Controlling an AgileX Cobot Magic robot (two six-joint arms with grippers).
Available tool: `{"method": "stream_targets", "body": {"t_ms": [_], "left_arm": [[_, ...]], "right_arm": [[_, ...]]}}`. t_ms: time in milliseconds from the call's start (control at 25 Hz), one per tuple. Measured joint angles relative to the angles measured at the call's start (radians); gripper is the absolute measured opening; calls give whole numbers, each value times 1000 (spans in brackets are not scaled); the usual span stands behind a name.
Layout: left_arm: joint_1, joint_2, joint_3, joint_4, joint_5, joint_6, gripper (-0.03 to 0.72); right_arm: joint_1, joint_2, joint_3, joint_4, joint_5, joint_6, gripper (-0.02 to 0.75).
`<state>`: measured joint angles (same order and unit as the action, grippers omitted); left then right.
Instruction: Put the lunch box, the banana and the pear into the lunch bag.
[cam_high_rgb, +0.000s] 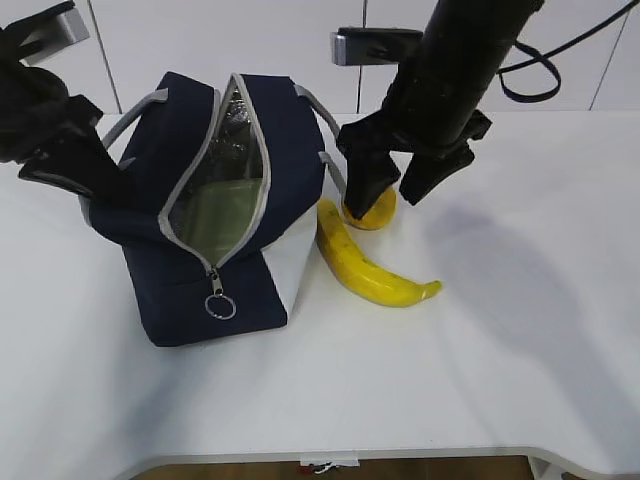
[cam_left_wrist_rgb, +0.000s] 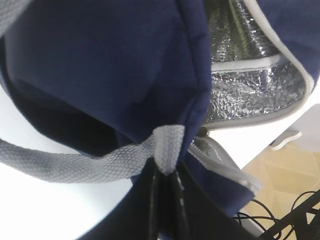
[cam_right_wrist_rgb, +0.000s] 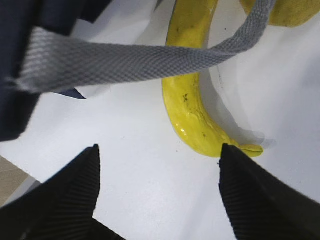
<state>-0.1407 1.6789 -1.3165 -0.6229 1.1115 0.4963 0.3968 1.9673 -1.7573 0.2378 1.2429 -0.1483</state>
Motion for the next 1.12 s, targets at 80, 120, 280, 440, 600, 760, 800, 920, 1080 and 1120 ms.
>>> {"method": "stream_targets", "body": {"t_ms": [80,120,280,440,600,760,800,920,1080,1120], "left_arm": [[0,0,0,-3,0,0,-1],[0,0,0,-6,0,0,-1],[0,0,0,-6,0,0,-1],[0,0,0,-6,0,0,-1],[0,0,0,-6,-2,0,-1],[0,0,0,-6,-4,0,-1],[0,0,0,-6,-4,0,-1],[0,0,0,-6,-5,0,-1],[0,0,0,-6,-6,0,-1],[0,0,0,-6,-6,0,-1]], "right_arm": [[0,16,0,0,-1,-8,584],[0,26,0,0,-2,-12,584],[0,71,0,0,-33,-23,584],[0,104,0,18,-108,-57,584],[0,147,0,32,-138,-78,584],[0,180,0,32,-171,-95,584],[0,186,0,32,-181,-96,584],[0,209,0,32,-189,-98,584],[0,246,0,32,-189,-100,585],[0,249,0,32,-189,-100,585]]}}
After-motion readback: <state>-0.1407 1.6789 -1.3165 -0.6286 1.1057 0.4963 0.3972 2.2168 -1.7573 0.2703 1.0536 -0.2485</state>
